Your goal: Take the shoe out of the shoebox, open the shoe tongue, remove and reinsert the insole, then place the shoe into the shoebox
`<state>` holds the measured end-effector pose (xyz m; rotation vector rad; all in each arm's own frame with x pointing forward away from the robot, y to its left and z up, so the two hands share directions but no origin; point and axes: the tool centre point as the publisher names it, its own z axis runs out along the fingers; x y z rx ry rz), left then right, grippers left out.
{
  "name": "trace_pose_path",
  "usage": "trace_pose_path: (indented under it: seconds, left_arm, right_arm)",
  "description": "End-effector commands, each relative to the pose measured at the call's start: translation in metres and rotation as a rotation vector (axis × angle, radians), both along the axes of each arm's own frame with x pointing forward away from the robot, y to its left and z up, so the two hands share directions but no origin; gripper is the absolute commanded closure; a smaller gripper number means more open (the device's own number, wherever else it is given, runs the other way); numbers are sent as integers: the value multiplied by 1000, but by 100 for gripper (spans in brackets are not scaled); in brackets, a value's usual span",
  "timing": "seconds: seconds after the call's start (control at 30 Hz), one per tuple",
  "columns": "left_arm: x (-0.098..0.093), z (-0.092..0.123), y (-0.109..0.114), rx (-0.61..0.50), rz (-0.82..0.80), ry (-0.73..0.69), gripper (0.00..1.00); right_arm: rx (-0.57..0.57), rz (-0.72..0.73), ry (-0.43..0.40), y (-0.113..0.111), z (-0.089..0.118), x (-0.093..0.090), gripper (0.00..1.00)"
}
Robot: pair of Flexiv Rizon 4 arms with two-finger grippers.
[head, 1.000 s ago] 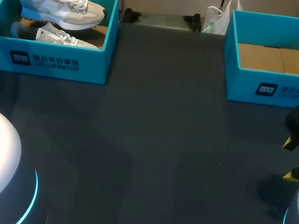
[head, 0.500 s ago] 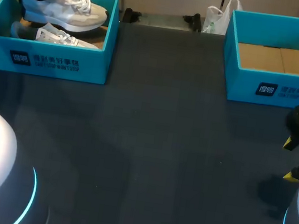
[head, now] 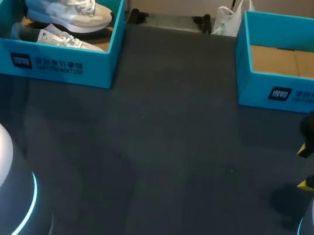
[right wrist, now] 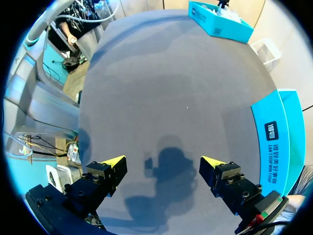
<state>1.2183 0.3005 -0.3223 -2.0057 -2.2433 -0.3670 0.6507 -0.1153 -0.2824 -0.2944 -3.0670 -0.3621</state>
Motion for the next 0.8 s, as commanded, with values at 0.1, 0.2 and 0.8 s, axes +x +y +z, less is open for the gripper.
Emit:
trace_pose_path:
  seconds: [0.1,0.2,0.8]
  left_arm:
    - [5,-14,-2,-2,-16,26,100]
    - [4,-19,-3,-3,-34,32,100]
    - [-1,-37,-9,-9,-65,40,100]
  right_arm:
    - [-3,-2,-2,1,-1,-1,0]
    - [-3,-2,-2,1,-1,-1,0]
    - [-3,-2,-2,1,-1,-1,0]
